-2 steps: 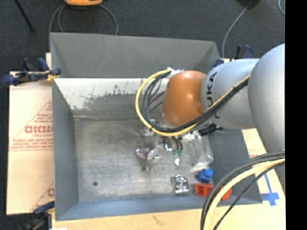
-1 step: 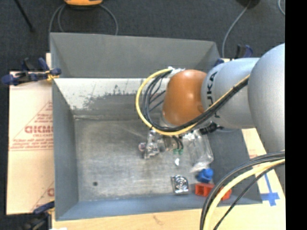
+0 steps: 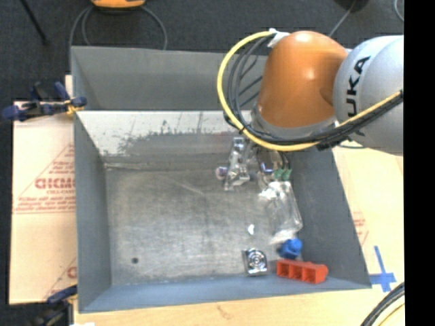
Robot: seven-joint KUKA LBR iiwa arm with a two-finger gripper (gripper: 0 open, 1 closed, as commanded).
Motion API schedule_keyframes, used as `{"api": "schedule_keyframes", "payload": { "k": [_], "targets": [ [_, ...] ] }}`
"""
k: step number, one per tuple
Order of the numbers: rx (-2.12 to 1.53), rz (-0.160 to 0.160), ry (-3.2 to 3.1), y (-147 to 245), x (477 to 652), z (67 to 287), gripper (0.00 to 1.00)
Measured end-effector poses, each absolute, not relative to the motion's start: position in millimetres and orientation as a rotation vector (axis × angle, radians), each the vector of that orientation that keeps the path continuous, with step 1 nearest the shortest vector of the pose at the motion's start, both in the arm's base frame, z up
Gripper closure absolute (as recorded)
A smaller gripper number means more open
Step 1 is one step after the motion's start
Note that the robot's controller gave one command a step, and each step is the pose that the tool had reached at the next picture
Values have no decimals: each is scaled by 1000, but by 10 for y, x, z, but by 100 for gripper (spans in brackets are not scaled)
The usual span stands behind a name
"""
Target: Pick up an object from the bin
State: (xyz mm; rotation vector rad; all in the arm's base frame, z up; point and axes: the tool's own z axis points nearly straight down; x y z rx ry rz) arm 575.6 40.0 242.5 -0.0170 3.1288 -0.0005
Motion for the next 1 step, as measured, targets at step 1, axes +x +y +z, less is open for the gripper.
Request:
{"api": "schedule_keyframes", "payload": {
  "k": [1],
  "targets": [
    [-58,-2,3139,408,5679,2198,100]
  ]
}}
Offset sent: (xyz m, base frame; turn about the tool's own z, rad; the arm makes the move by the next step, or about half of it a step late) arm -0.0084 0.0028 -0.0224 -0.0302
